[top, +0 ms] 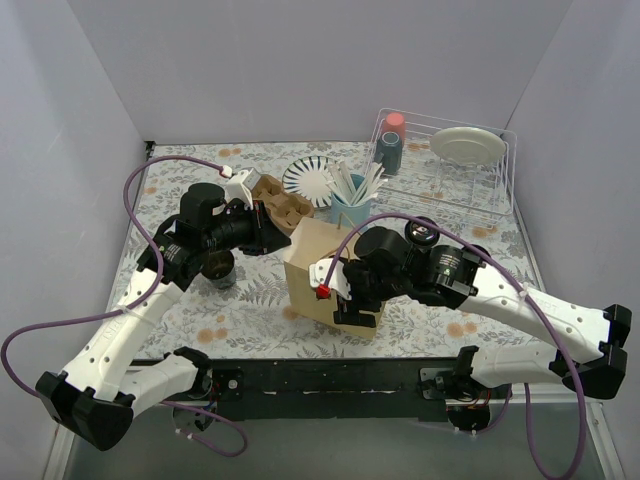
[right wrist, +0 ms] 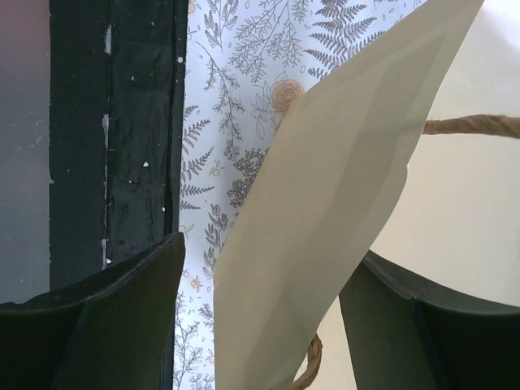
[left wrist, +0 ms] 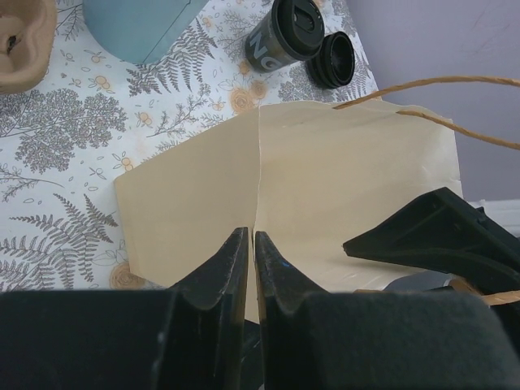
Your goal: Pack the takeout coffee
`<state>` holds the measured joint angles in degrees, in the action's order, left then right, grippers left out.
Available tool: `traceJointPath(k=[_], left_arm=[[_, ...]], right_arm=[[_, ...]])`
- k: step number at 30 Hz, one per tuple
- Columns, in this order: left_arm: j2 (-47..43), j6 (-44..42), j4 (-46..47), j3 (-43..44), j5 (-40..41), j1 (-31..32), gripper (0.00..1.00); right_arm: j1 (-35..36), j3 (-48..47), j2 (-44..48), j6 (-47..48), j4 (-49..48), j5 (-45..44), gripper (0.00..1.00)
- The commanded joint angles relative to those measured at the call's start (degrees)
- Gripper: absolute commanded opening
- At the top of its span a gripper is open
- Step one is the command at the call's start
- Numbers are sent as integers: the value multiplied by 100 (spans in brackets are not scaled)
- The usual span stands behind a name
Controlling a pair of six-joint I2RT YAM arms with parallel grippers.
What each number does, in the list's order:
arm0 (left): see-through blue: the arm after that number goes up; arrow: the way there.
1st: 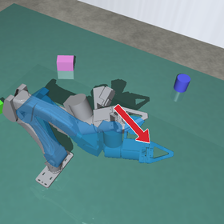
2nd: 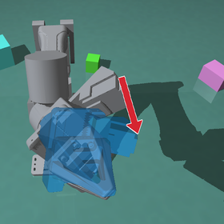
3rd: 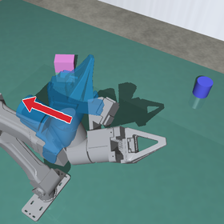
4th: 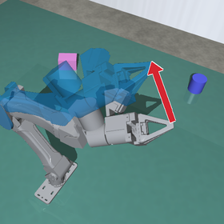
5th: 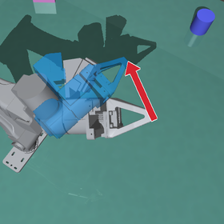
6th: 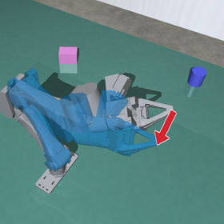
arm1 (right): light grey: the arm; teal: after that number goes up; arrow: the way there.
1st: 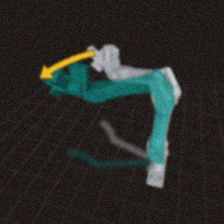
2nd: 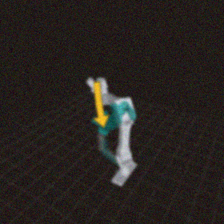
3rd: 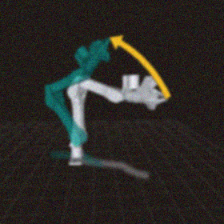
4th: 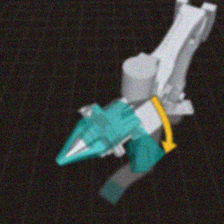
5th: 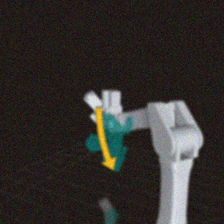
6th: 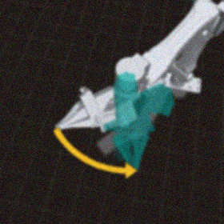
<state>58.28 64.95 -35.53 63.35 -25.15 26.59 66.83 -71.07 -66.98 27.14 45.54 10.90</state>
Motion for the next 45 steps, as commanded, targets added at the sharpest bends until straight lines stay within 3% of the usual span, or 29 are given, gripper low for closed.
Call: traceJointPath(k=[1,8,27,32,33,36,40,45], left_arm=[[-80,-9,37,63,71,-5,8],[-27,0,90,45,54,-5,8],[-106,44,125,2,80,-5,7],[-316,-139,64,107,107,-5,27],[-387,-210,98,107,89,-5,38],[-633,-657,265,116,-121,-5,50],[-651,-1352,380,204,-797,-5,56],[-432,-1678,800,151,-2036,4,57]], right_arm=[[-3,-355,185,46,-71,141,82],[-3,-337,466,99,-475,-9,89],[-3,-207,924,-173,-546,-281,90],[-3,-48,941,-261,-651,-114,89],[-3,-30,933,-296,-669,-79,89],[-12,-4,941,-314,-643,18,88],[-3,84,976,-305,-625,53,88],[-3,216,1003,-323,-695,132,87]])
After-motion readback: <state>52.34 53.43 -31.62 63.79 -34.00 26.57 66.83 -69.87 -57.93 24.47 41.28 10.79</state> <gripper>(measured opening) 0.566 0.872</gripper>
